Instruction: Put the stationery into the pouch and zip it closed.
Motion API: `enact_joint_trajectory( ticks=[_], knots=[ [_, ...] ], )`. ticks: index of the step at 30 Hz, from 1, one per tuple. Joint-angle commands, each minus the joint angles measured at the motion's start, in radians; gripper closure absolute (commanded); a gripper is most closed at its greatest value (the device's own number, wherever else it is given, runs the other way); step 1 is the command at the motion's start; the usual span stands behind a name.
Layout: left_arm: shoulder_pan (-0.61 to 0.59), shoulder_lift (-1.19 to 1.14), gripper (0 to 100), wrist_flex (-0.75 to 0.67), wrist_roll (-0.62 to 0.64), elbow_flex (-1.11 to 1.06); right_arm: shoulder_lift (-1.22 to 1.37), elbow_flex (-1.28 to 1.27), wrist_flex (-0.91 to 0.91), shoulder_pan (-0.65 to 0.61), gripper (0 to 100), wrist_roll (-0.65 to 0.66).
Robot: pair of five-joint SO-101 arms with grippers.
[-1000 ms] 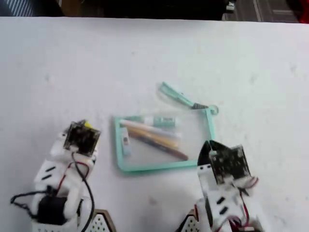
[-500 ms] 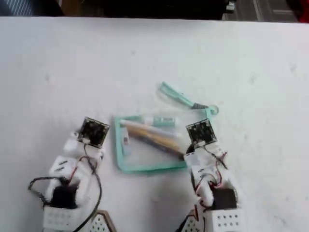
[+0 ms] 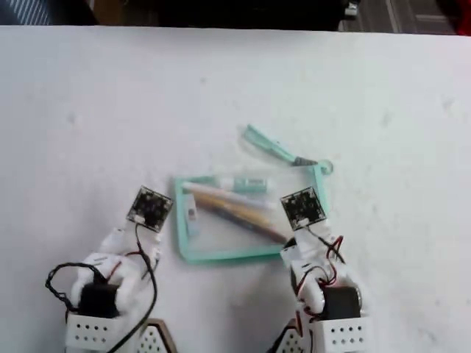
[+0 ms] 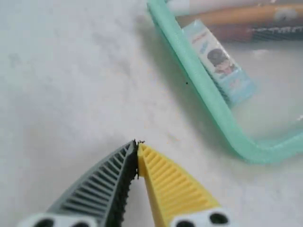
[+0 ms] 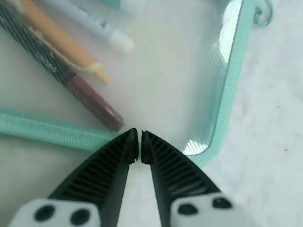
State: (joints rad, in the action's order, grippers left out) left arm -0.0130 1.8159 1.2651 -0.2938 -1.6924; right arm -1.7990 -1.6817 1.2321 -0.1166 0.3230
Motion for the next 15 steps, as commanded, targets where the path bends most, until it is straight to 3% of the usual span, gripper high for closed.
enact_joint_trajectory(
  ticks=[1,6,13,15],
  knots=[
    [-0.001,0.01,98,0.02,-0.003,0.0,0.012,-0.009,0.028,-0.002,98.1,-0.006],
    [0.001,0.01,98,0.02,-0.003,0.0,0.012,-0.009,0.028,-0.004,98.1,-0.006],
    [0.002,0.01,98,0.02,-0.002,0.0,0.013,-0.009,0.027,-0.209,98.1,-0.006],
    [0.002,0.01,98,0.02,0.017,0.0,0.015,-0.009,0.027,-0.209,98.1,-0.006]
  ],
)
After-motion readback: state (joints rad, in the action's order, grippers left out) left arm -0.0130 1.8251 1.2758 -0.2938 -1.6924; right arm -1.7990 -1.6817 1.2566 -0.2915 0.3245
